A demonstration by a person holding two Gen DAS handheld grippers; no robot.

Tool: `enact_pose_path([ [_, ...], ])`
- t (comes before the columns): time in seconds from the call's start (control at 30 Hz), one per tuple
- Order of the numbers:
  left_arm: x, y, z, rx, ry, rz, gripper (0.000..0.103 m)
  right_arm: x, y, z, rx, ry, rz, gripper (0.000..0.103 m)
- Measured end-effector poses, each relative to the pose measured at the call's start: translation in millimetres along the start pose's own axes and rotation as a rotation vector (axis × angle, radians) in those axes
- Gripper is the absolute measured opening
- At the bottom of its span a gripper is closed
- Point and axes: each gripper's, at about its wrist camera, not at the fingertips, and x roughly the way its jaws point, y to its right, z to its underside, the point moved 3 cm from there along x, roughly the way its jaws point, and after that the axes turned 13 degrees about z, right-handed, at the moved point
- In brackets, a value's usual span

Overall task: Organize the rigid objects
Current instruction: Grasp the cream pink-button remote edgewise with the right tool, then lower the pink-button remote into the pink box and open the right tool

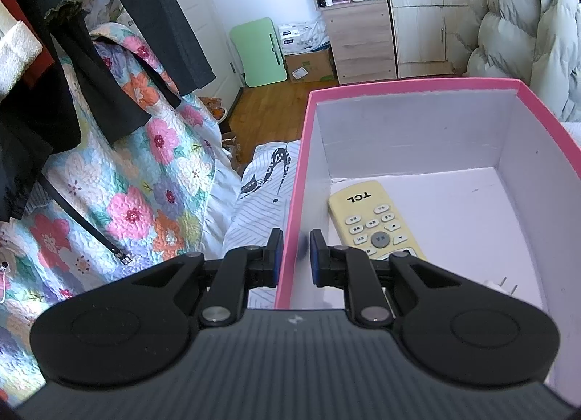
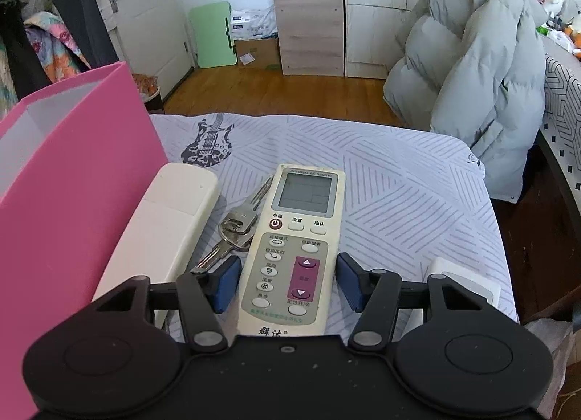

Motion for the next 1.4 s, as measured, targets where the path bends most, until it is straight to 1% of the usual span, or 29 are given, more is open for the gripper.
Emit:
enact_pose_path([
  [0.13,0.0,2.1,0.0,0.001,0.001,-0.002,0.014,4.9,-9.1,-6.2,-0.068,-0.019,0.035,0.064],
  [0.2,-0.1,0.7,0.5,-0.002,0.001,-0.001,0.014,8.2,-8.8,-10.1,-0.053,-0.026,0.027,0.067],
  [0.23,-0.5,0.8,-0.5,-0.003,0.002,-0.001,0.014,9.9,-8.8,-11.4,-0.054,-0.018,0.027,0.067],
  [0.3,-0.4,0.5,-0.4,0.005,-0.002,-0.007,0.014,10.5,-7.2,-11.9,-0.044,0.005,0.035,0.061],
  [0.37,-0.4,-1.6,-1.4,0.004,-0.008,-0.007,0.014,6.8,-8.1,-8.2,-0.06,0.008,0.021,0.06],
  [0.4,-0.4,-3.1,-1.5,-0.002,-0.013,-0.002,0.014,4.0,-7.9,-8.0,-0.069,0.008,0.025,0.06],
  [0.5,-1.9,-2.5,-1.8,0.001,-0.008,0.0,0.014,-13.0,-6.4,-7.3,-0.089,0.052,0.043,0.059],
  [0.63,-1.3,-0.1,-2.8,0.0,-0.008,0.0,0.014,-46.2,-3.9,-10.2,-0.1,0.116,0.025,0.058],
  [0.67,-0.8,0.2,-2.7,0.002,-0.008,-0.001,0.014,-53.8,-4.8,-10.8,-0.113,0.132,0.027,0.055],
  [0.7,-0.8,0.1,-2.7,0.001,-0.008,-0.001,0.014,-58.7,-5.7,-11.5,-0.128,0.14,0.032,0.035],
  [0.73,-0.7,0.1,-2.7,0.002,-0.008,-0.001,0.014,-62.2,-5.9,-11.5,-0.136,0.14,0.033,0.026],
  [0.8,0.7,1.4,-3.5,0.006,-0.01,-0.004,0.014,-60.0,-7.0,-9.9,-0.143,0.077,-0.021,0.019],
  [0.83,0.6,1.4,-3.5,0.003,-0.01,-0.002,0.014,-57.7,-6.2,-8.4,-0.133,0.059,-0.037,0.019],
  [1.0,0.6,1.6,-3.7,0.003,-0.01,-0.002,0.014,-45.7,-2.8,-3.2,-0.103,0.018,-0.055,0.023],
  [1.1,0.7,1.5,-3.8,0.003,-0.009,-0.002,0.014,-37.4,0.0,-4.3,-0.078,-0.006,-0.058,0.021],
  [1.23,0.7,1.9,-3.6,0.002,-0.008,-0.001,0.014,-44.7,3.1,-5.1,-0.014,0.033,-0.074,0.021],
  [1.4,2.2,3.0,-3.8,0.001,-0.008,-0.002,0.014,-76.0,13.6,-13.9,0.089,0.084,-0.141,0.021],
])
